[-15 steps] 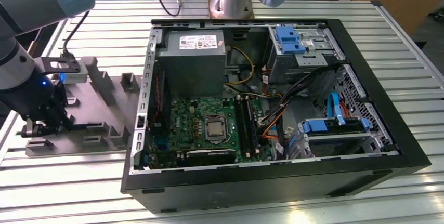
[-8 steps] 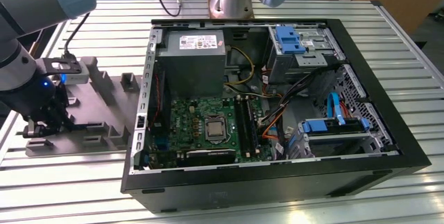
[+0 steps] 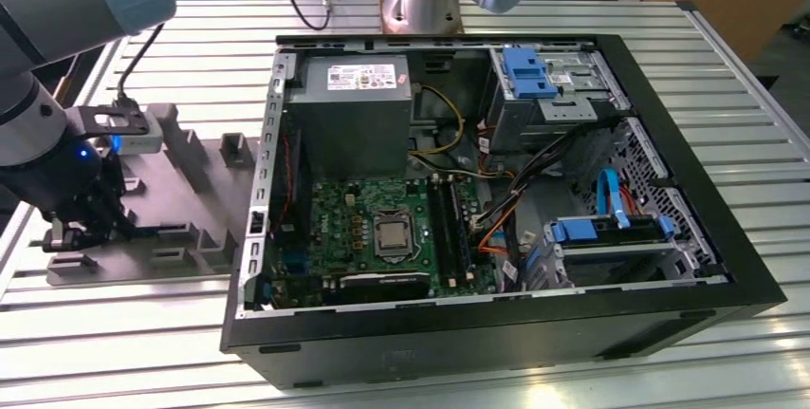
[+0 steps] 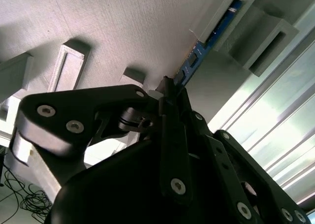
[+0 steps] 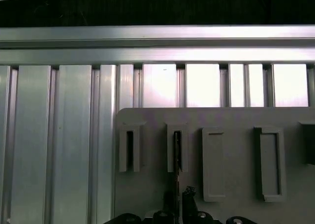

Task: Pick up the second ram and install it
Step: 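Pick up the second ram and move it above second insertion slot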

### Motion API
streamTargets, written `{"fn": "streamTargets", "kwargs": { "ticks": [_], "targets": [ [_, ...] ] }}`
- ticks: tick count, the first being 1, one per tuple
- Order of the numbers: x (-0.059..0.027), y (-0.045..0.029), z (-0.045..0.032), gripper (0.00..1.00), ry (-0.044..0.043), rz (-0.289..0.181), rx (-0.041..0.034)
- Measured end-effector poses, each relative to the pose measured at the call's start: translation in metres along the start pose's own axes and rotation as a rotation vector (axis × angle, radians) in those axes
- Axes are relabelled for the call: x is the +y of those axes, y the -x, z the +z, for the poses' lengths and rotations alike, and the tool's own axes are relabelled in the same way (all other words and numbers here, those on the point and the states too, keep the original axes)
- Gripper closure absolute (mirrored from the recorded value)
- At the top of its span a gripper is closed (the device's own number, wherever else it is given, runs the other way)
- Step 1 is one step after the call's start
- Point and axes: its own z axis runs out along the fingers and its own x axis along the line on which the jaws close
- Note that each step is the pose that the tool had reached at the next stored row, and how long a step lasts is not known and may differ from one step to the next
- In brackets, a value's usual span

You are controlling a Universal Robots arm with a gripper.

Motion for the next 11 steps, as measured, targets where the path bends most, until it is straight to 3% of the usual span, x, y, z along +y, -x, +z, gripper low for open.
{"fn": "streamTargets", "kwargs": {
  "ticks": [2,3,11],
  "targets": [
    [0.0,0.0,0.0,0.8,0.0001,0.0,0.0001],
    [0.0,0.0,0.0001,0.86,0.0,0.0,0.0],
    [-0.0001,0.0,0.0002,0.86,-0.0001,0.0,0.0011]
  ]
}}
